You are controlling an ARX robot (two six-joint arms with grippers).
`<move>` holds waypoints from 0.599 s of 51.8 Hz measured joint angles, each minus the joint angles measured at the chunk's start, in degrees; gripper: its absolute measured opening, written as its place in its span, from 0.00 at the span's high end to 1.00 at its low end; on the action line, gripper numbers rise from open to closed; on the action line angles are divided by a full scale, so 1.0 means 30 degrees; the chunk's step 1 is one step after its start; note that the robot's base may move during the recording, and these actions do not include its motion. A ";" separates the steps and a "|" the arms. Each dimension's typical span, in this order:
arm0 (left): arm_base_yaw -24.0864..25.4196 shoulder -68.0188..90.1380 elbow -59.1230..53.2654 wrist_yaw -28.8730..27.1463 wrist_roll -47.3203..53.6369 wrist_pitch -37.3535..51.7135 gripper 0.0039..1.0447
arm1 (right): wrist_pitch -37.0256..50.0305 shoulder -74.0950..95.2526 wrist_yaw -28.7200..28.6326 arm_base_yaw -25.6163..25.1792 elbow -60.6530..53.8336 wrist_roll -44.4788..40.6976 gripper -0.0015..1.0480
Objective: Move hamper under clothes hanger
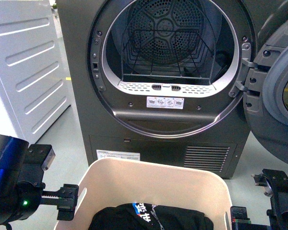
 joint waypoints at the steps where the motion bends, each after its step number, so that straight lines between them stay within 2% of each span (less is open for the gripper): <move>1: -0.0029 0.0153 0.0066 0.0015 0.0000 0.0044 0.06 | -0.0066 0.0080 0.0029 0.0051 0.0153 0.0007 0.08; 31: -0.0597 0.2594 0.2091 -0.0029 -0.0022 0.0204 0.06 | -0.1464 0.2040 0.0896 0.0641 0.2098 0.0321 0.08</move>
